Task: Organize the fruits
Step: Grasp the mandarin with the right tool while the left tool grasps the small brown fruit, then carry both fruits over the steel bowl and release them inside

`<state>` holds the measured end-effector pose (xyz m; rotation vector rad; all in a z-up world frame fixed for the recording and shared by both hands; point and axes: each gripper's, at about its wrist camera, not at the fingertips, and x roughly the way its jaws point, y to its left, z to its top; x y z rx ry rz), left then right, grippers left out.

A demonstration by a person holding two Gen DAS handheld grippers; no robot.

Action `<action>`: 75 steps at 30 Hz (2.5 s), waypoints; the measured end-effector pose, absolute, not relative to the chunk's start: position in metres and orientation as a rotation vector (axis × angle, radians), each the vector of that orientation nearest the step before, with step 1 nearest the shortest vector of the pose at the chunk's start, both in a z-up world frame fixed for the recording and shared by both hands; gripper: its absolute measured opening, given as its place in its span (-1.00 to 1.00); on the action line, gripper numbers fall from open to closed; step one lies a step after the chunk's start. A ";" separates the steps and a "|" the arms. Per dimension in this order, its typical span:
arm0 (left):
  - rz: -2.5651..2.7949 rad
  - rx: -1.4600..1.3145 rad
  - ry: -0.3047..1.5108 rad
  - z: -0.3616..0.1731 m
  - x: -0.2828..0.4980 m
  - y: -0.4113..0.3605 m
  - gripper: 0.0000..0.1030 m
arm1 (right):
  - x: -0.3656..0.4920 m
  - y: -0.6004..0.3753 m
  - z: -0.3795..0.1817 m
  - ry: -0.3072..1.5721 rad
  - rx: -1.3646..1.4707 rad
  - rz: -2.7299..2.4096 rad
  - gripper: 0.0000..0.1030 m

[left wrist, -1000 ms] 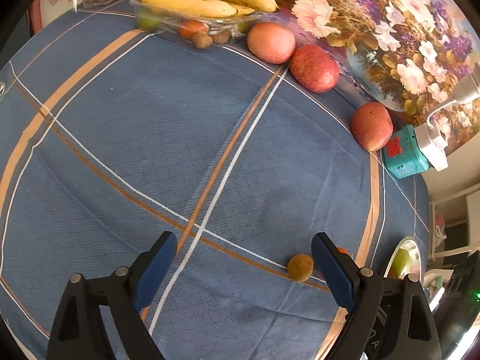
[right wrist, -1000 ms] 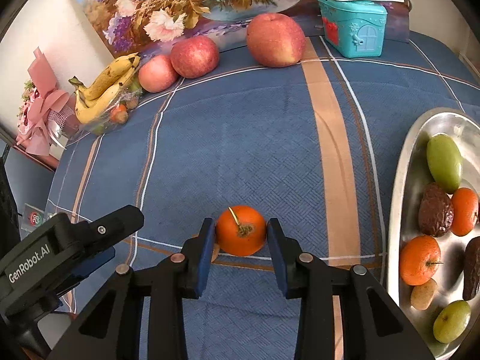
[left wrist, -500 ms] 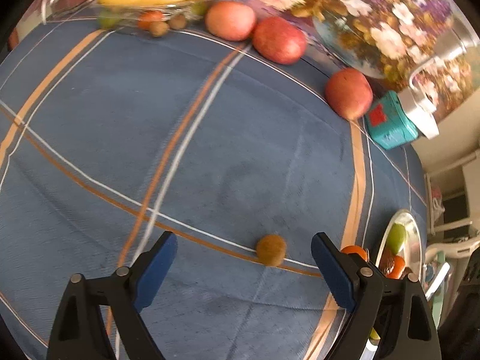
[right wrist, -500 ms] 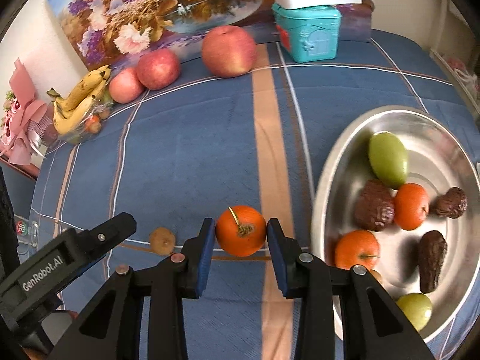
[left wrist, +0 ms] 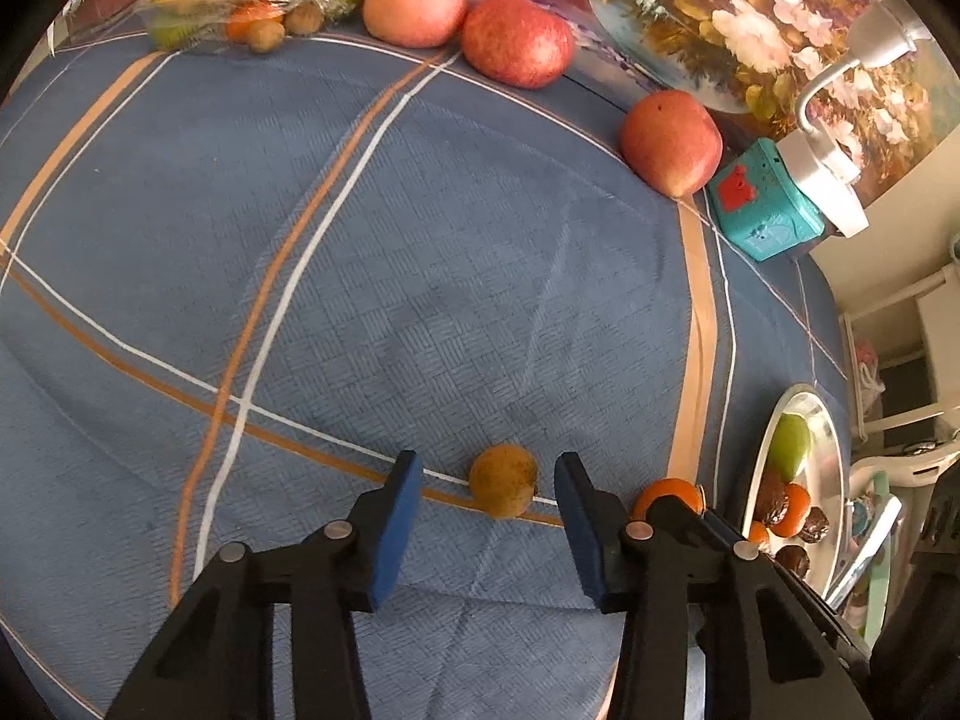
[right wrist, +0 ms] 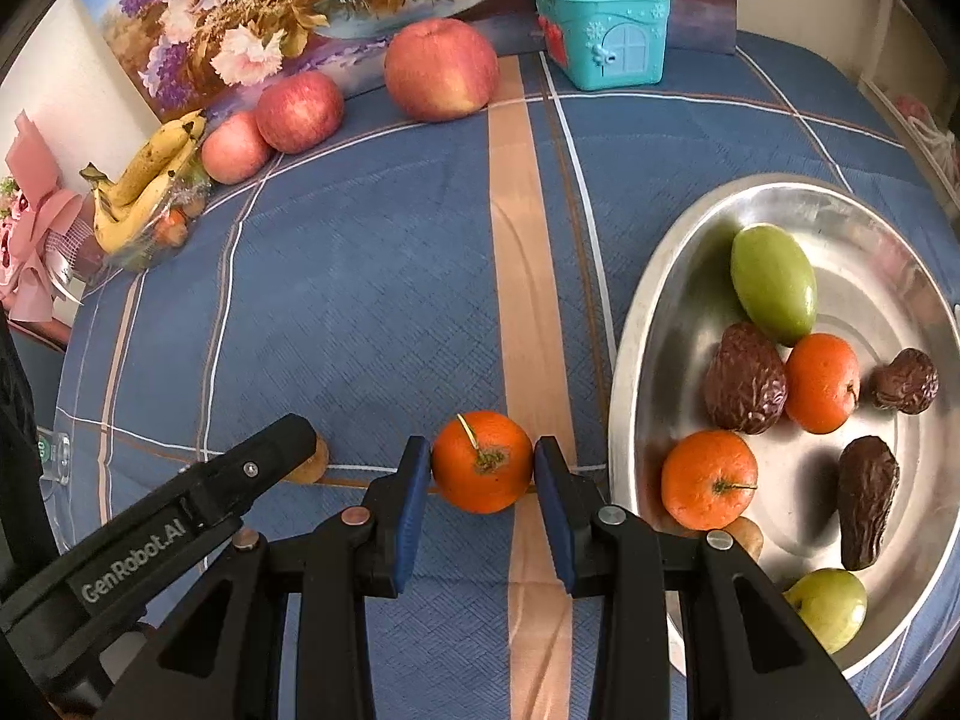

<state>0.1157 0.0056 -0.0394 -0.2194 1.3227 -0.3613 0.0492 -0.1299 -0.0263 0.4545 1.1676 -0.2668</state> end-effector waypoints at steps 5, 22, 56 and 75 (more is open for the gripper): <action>-0.362 -0.204 1.320 -0.040 0.118 -0.003 -0.19 | 0.049 -0.131 -0.029 1.170 0.457 -0.265 -0.28; -0.371 -0.210 1.303 -0.035 0.112 0.002 -0.49 | 0.051 -0.131 -0.030 1.168 0.469 -0.262 -0.28; -0.422 -0.221 1.170 0.025 0.095 -0.002 -0.49 | 0.023 -0.141 0.011 1.068 0.490 -0.251 -0.28; -0.756 -0.069 1.238 0.025 0.034 -0.113 -0.49 | -0.043 -0.245 0.026 0.975 0.572 -0.597 -0.28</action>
